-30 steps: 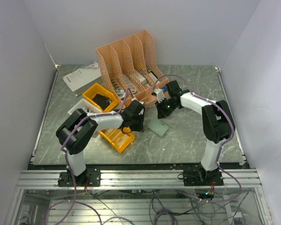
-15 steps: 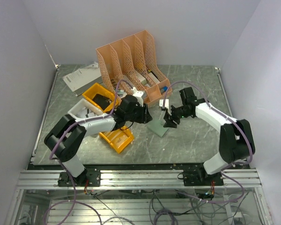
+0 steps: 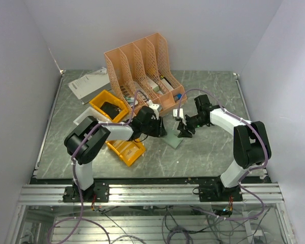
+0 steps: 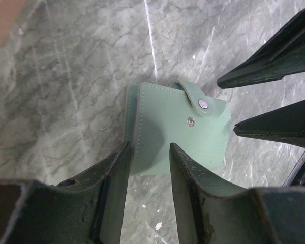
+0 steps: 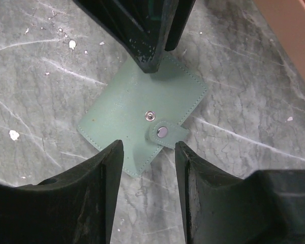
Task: Put the credit cards into the card holder
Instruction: Close the card holder at the center of the board.
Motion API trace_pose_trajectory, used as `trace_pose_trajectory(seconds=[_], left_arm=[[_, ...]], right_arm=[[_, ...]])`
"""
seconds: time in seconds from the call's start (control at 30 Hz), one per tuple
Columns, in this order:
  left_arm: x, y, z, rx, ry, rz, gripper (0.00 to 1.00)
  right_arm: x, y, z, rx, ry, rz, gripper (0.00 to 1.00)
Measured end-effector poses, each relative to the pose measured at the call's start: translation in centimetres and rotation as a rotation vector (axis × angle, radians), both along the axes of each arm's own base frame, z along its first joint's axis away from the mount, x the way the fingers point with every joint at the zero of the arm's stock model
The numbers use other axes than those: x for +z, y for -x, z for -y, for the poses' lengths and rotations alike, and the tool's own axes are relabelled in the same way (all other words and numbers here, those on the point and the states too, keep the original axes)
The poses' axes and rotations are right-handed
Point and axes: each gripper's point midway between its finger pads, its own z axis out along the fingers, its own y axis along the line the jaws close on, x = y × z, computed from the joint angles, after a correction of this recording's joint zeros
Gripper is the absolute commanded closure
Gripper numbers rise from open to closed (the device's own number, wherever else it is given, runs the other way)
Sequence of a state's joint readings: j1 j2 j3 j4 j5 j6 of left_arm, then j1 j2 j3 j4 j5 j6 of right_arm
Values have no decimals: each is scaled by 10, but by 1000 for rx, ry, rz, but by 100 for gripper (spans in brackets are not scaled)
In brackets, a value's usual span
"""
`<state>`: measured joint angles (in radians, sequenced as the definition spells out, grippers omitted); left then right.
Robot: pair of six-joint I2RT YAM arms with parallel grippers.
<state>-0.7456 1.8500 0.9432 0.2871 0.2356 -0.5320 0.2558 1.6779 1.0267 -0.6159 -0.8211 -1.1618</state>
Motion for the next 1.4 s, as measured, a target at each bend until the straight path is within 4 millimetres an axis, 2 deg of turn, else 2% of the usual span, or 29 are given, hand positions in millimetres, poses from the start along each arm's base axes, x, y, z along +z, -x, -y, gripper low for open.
trace_pose_trajectory(seconds=[0.13,0.27,0.43,0.6,0.7,0.87,1.03,1.1,1.27,1.4], left_arm=[[-6,7,7,-6,-6,-15,62],[-8,12,11,3,-3,-32,63],[-11,33,22,-21,1,-58,64],[-14,44,27,-16,-8,-63,60],[-13,41,21,21,-29,-58,59],[4,35,18,47,-13,-29,61],[12,35,26,41,25,-45,81],[16,34,33,29,63,-62,85],[6,35,46,8,115,-119,86],[-5,38,49,-1,117,-154,87]], right_arm=[[-2,0,-1,-10,5,-1,54],[-4,-3,-1,-14,17,16,57],[-14,9,5,8,49,10,60],[-11,10,8,27,57,43,63],[-10,8,9,30,64,60,65],[-10,7,10,57,72,87,69],[-10,5,10,79,74,103,71],[-10,4,10,86,74,109,72],[-15,4,9,97,81,104,72],[-19,2,9,106,90,102,80]])
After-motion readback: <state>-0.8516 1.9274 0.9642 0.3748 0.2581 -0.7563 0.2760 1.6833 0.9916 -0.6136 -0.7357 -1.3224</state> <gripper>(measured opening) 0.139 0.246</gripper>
